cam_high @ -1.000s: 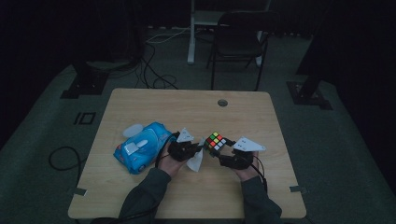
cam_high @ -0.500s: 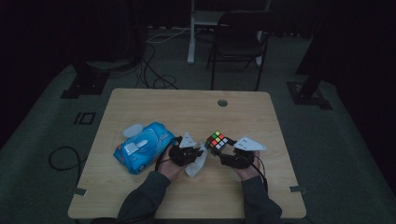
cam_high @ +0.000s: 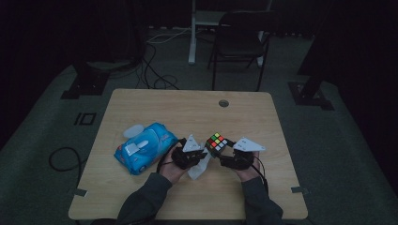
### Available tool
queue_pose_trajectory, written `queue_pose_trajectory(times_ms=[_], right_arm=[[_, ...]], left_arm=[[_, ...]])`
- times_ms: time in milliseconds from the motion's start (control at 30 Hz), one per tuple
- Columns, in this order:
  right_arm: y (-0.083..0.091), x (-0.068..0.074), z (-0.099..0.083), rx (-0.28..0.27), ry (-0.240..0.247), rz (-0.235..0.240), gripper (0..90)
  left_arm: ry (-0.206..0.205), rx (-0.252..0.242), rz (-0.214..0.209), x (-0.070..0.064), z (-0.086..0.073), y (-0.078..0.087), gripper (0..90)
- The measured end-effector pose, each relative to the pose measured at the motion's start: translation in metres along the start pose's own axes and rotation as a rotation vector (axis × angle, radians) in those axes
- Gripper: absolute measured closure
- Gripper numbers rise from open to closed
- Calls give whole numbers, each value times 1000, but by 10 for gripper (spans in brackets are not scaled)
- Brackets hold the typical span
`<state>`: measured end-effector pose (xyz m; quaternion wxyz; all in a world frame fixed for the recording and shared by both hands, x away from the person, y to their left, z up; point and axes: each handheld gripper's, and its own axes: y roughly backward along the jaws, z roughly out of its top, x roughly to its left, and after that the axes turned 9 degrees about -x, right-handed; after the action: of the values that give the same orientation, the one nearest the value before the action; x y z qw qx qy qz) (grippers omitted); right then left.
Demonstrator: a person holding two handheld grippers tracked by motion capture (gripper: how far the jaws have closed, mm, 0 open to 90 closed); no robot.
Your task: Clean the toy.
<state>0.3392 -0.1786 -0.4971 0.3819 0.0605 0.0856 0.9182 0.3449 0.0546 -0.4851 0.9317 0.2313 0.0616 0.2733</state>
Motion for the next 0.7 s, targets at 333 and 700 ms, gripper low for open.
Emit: queue_pose_trajectory(times_ms=[333, 700], right_arm=[[-3, 2, -2, 19, 5, 9, 349], [-5, 4, -3, 31, 9, 25, 349]], left_arm=[[-26, -49, 13, -1, 15, 11, 845], [-36, -91, 24, -2, 25, 20, 845]])
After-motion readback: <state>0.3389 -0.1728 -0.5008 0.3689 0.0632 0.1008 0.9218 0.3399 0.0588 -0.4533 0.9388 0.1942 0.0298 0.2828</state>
